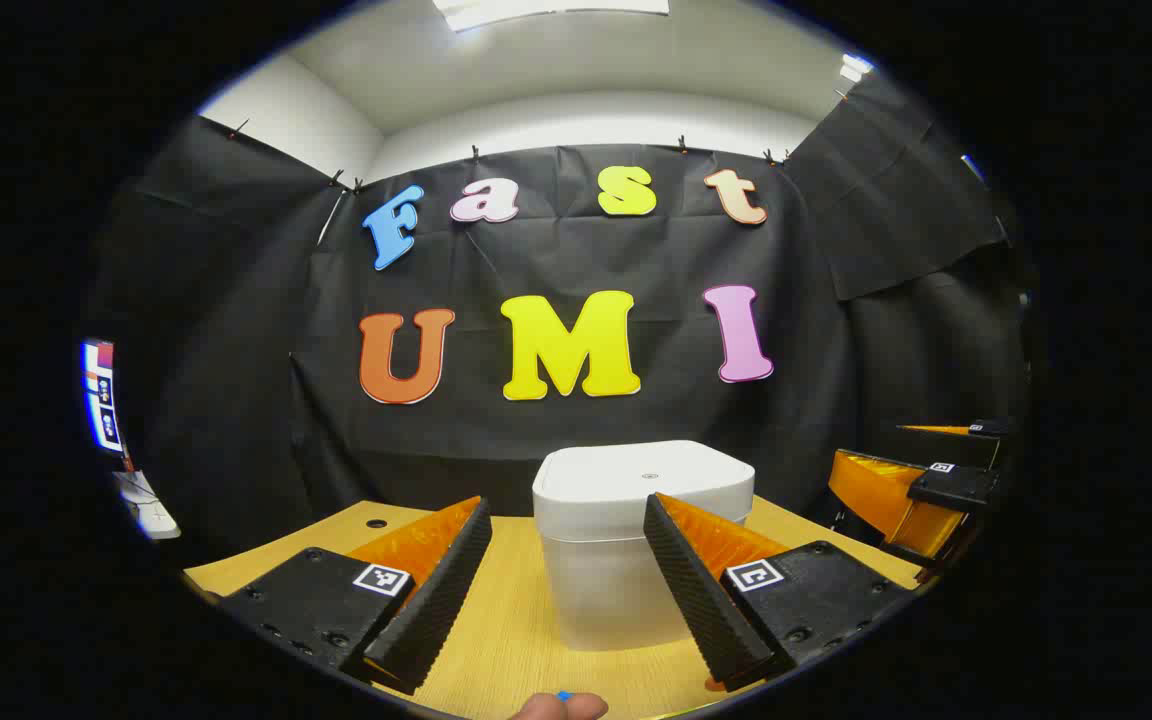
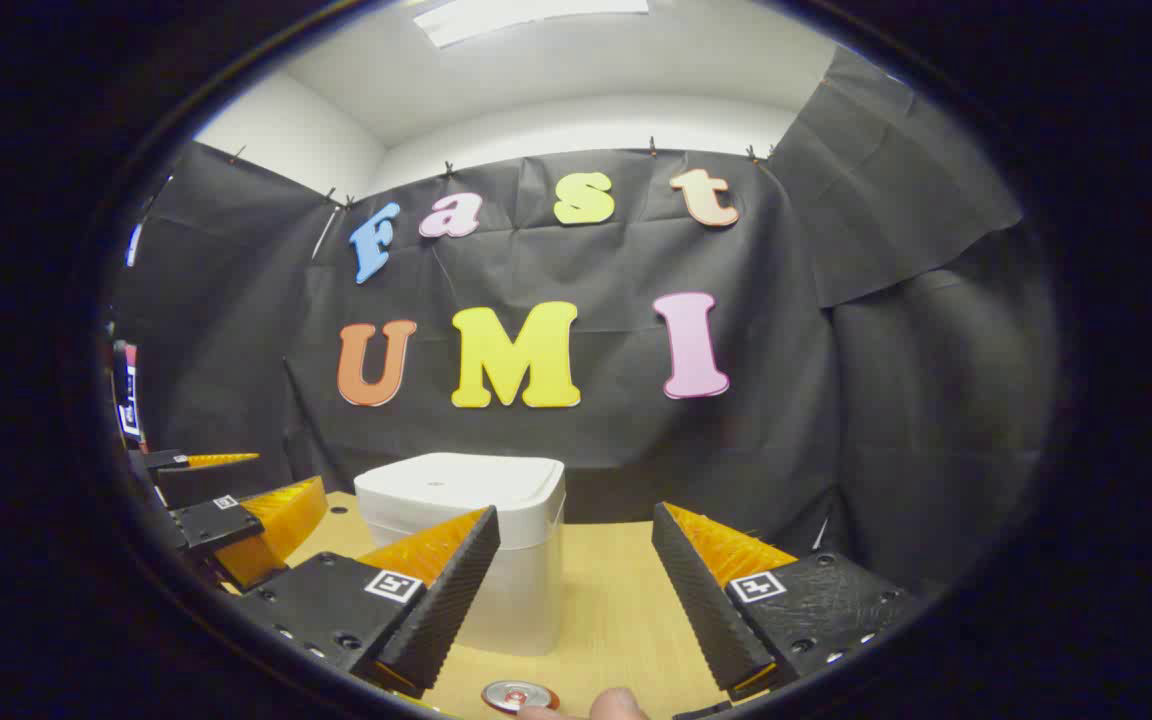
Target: Press the lid of the desktop garbage bin to open it, pick up the crumpled paper on the desktop and throw it into the bin, then pick up the pop can on the desktop and drop it into the bin, and finally close the garbage bin lid.
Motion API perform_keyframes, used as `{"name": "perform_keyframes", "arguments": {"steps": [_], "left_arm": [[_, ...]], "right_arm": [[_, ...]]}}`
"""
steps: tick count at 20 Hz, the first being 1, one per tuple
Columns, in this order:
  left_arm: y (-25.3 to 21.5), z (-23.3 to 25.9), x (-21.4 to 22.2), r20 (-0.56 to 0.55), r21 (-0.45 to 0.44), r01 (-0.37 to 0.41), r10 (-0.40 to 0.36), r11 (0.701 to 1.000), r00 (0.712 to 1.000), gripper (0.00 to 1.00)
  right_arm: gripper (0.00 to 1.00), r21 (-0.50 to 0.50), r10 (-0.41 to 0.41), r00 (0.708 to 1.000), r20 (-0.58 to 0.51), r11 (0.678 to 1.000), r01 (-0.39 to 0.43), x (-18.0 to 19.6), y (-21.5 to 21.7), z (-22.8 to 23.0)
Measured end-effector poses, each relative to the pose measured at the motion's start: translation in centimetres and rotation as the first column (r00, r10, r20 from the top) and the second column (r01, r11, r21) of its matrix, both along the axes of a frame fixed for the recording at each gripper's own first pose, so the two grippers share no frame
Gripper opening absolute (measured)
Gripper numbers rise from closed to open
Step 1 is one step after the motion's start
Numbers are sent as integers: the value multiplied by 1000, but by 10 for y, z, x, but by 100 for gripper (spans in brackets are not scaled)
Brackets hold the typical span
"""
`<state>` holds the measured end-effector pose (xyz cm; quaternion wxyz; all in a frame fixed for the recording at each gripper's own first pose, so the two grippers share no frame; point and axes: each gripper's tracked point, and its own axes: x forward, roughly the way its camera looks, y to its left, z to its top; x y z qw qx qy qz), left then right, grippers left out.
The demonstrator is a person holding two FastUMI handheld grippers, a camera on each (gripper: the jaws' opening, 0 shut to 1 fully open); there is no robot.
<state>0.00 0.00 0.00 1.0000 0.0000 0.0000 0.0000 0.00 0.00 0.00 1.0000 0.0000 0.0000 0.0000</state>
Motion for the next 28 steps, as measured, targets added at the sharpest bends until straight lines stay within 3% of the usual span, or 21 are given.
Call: {"name": "perform_keyframes", "arguments": {"steps": [19,28], "left_arm": [[1,2,-5,7,22,-8,8,1000,1000,99],[20,-4,-11,-2,3,-45,45,999,999,99]], "right_arm": [[96,-20,7,1000,-8,1000,-7,1,6,-5],[95,-49,72,997,-34,996,-73,24,32,-5]]}}
